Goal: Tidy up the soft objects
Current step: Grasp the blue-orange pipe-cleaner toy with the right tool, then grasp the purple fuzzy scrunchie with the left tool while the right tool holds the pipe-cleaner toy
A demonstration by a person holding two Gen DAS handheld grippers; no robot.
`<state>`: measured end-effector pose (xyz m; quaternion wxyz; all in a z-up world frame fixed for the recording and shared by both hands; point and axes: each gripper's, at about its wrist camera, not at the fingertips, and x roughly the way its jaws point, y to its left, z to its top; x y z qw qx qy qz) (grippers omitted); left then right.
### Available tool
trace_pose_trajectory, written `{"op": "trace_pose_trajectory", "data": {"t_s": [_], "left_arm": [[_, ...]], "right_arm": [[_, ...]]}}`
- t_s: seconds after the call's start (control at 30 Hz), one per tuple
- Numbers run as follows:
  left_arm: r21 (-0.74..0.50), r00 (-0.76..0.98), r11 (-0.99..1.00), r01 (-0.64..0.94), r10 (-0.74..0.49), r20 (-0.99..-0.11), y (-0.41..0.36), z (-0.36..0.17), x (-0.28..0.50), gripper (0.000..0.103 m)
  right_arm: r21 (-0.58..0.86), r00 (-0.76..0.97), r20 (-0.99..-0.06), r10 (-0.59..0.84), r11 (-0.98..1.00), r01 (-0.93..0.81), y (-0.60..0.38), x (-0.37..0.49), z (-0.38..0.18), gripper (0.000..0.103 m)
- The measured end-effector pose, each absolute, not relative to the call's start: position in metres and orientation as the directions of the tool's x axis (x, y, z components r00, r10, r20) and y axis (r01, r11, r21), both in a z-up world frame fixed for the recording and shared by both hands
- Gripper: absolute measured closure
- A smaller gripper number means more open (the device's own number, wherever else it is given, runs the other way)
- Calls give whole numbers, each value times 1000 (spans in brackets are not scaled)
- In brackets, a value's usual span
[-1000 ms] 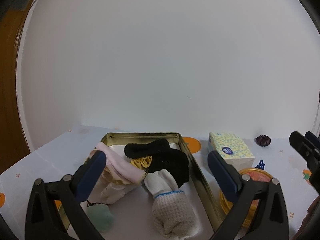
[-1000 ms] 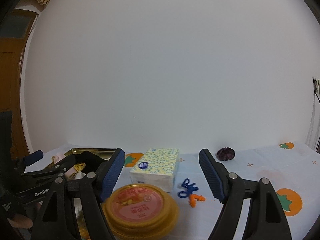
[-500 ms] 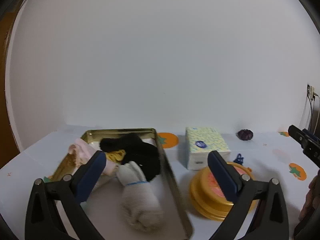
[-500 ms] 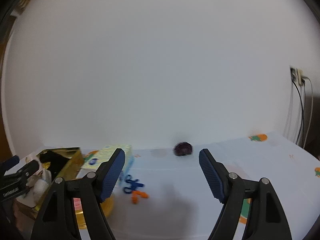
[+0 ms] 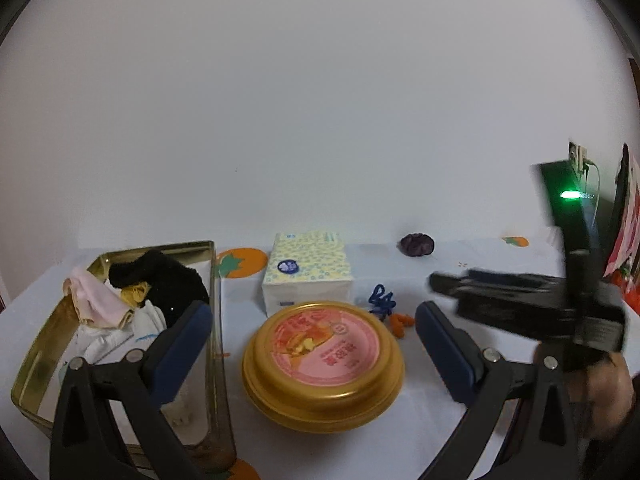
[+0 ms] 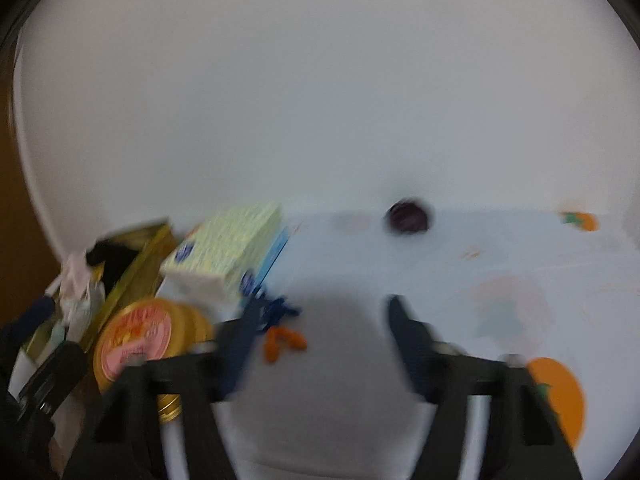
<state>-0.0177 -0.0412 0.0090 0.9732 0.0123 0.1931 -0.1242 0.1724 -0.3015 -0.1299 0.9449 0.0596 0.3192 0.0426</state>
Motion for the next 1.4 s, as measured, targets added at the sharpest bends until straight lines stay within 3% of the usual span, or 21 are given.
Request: {"op": "trace_pose_trajectory", "data": {"t_s": [0.27,0.3,0.4,0.5,0.7,1.03,1.3,1.4], "left_arm": [[-131,870,972,193,-231,-435,-22,4,-1,0],[-139,867,972,190,-232,-441,-20,3,0,0],[-137,862,972,192,-234,-449,-21,1,1,0],[-120,860,973,197,-230,-456,-26,0,2,0],[-62,865,978,198,-204,-459,-36,0,0,0],[-47,835,956,290,-277,-475,-90,0,4,0],[-35,811,947,319,-292,-506,-162,-4,31,0],[-8,801,948,317,-272,-533,-194,-6,54,0]], "right_arm": [[157,653,-721,233,972,-174,-274,222,-156,59],[149,627,-744,231,972,-182,-270,226,-160,70],[154,575,-784,233,971,-183,-268,234,-169,75],[204,575,-775,261,965,-164,-278,235,-170,89],[154,580,-781,234,971,-184,-290,229,-167,91],[189,765,-641,62,979,79,-410,207,-142,91],[40,827,-536,-168,974,223,-462,193,-122,91],[44,836,-517,-184,970,240,-473,191,-119,91]]}}
